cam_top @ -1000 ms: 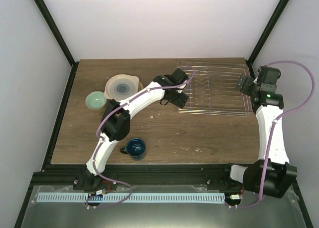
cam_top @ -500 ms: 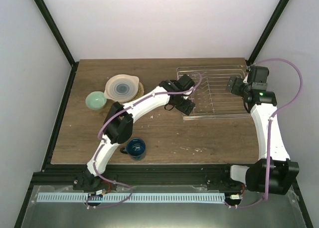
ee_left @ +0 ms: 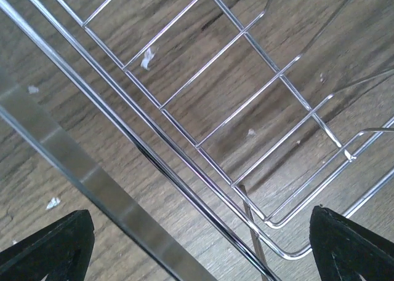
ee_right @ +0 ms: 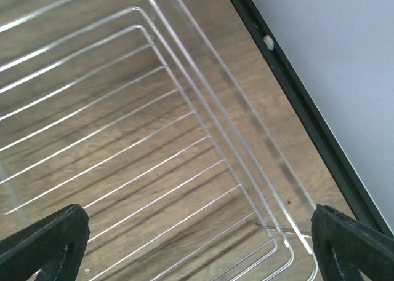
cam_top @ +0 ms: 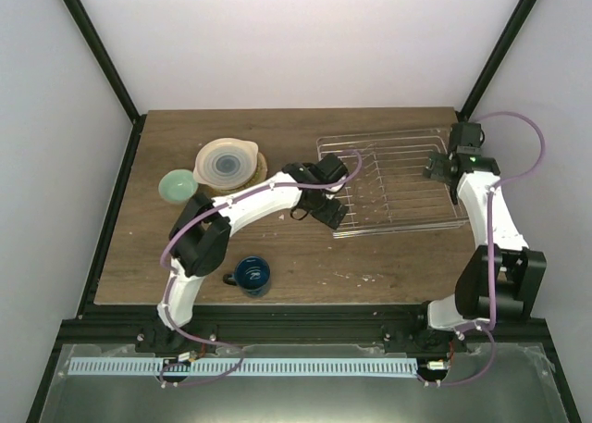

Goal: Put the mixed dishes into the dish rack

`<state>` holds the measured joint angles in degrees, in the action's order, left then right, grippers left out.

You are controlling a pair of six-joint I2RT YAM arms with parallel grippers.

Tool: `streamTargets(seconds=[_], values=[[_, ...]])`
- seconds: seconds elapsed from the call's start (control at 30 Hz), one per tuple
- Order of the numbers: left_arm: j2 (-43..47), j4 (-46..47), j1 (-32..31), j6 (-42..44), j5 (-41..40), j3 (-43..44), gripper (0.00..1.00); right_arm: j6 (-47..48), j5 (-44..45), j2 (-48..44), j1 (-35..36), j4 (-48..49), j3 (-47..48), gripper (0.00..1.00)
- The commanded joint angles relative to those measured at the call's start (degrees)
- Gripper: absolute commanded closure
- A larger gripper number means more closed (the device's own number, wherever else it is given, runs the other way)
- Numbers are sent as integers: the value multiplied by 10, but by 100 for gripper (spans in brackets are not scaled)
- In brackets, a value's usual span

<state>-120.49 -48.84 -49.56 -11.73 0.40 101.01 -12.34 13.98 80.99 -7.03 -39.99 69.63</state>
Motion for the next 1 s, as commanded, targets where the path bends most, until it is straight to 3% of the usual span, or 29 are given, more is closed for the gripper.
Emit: streamTargets(seconds=[0.0,0.6,0.97], values=[[4,-48,-4,16,-25,-42,3,3,36,8,-31,-1,33,0],[97,-49,4,14,-60,-156,0,6,32,18,-60,-3,21,0],[152,-39,45,13,-78,-222,0,4,13,5,-59,6,-10,0]])
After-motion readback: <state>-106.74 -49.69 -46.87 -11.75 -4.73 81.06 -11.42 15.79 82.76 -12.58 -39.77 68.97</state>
